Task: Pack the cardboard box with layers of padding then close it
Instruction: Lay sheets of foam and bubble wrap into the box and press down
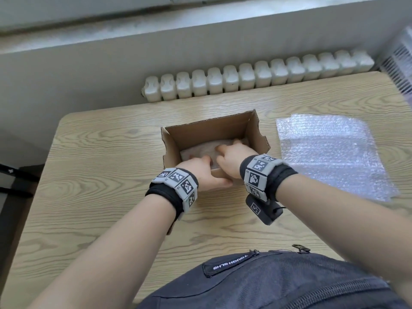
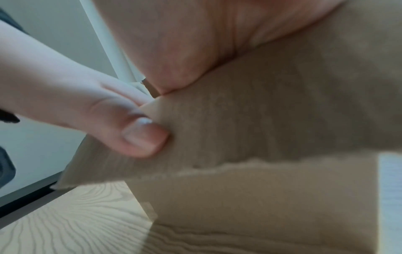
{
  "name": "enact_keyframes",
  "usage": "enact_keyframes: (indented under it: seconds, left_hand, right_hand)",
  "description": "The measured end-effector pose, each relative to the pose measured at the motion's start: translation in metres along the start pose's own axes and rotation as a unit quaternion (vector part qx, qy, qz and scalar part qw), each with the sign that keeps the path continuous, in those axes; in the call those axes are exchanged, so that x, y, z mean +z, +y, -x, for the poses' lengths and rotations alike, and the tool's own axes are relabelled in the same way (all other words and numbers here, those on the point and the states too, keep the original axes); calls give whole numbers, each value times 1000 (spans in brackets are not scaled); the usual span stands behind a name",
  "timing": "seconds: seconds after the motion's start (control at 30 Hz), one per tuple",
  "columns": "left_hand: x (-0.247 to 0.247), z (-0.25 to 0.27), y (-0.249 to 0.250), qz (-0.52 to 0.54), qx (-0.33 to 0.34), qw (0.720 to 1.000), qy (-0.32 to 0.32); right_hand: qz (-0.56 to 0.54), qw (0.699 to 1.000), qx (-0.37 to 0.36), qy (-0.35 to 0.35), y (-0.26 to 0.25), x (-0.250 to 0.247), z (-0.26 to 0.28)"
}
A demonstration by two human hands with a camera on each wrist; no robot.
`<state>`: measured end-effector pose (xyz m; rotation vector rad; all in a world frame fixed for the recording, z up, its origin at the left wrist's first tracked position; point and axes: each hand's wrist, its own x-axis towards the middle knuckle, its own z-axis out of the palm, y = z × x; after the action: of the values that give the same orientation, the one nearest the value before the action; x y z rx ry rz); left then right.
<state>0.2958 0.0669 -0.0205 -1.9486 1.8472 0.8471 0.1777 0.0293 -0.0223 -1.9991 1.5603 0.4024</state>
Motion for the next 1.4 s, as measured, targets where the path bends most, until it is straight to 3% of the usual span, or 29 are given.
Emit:
enact_keyframes:
  seconds: [0.3, 0.57, 0.77, 1.0, 1.17, 1.27, 1.4]
  left_hand:
    - [8, 35, 9, -49, 7, 994, 96]
    - [6, 79, 39, -21, 100, 973, 207]
    - [8, 94, 83, 14, 203, 947, 250]
    - [20, 73, 139, 10, 270, 940, 207]
    - [26, 31, 182, -7, 214, 963, 165]
    - [31, 7, 206, 58, 149, 982, 97]
    - [41, -27, 227, 169, 43, 984, 47]
  right_hand:
    - [23, 988, -50, 147, 9, 7, 57]
    - [-66, 965, -20, 253, 36, 2, 110]
    - [-113, 958, 51, 258, 82, -2, 139]
    - [-159, 950, 137, 229, 165, 1, 144]
    - [-187, 942, 188, 204, 235, -1, 135]
    - [-230, 931, 213, 187, 274, 0, 129]
    - [-288, 920, 210, 162, 312, 0, 116]
